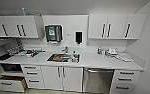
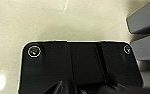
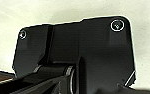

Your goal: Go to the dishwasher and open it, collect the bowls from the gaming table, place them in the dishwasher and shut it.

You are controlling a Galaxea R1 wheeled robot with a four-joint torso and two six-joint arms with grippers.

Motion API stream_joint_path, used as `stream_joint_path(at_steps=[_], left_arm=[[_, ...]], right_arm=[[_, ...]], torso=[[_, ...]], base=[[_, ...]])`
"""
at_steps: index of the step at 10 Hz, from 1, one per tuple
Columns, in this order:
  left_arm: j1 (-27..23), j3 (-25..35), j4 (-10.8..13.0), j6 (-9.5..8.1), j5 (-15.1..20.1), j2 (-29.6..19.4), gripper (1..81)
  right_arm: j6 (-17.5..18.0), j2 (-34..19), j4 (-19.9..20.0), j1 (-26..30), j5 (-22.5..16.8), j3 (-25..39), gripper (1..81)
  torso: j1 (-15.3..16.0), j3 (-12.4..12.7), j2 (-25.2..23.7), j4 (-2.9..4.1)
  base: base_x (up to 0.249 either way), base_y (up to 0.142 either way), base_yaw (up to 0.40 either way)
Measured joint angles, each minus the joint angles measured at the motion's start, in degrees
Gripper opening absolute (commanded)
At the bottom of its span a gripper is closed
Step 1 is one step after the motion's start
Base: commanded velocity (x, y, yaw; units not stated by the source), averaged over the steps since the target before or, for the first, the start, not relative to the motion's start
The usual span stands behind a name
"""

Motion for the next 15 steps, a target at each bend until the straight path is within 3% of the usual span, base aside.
stream_joint_path(at_steps=[9,12,15], left_arm=[[-0.82,0.0,0.0,0.02,-0.33,0.02,81.1],[1.44,0.0,0.02,0.02,0.74,0.04,81.1],[-0.29,0.0,0.02,0.02,-0.24,0.06,81.1]], right_arm=[[-0.02,0.02,0.02,0.83,0.39,0.0,81.1],[-0.02,0.0,0.0,-1.56,-0.66,0.0,81.1],[-0.02,0.02,0.02,0.45,0.48,0.0,81.1]], torso=[[0.11,-0.04,0.03,0.0],[-0.08,0.0,-0.11,0.0],[-0.01,0.0,-0.09,0.0]], base=[[0.141,0.0,0.0],[0.144,0.0,0.0],[0.149,-0.022,0.0]])
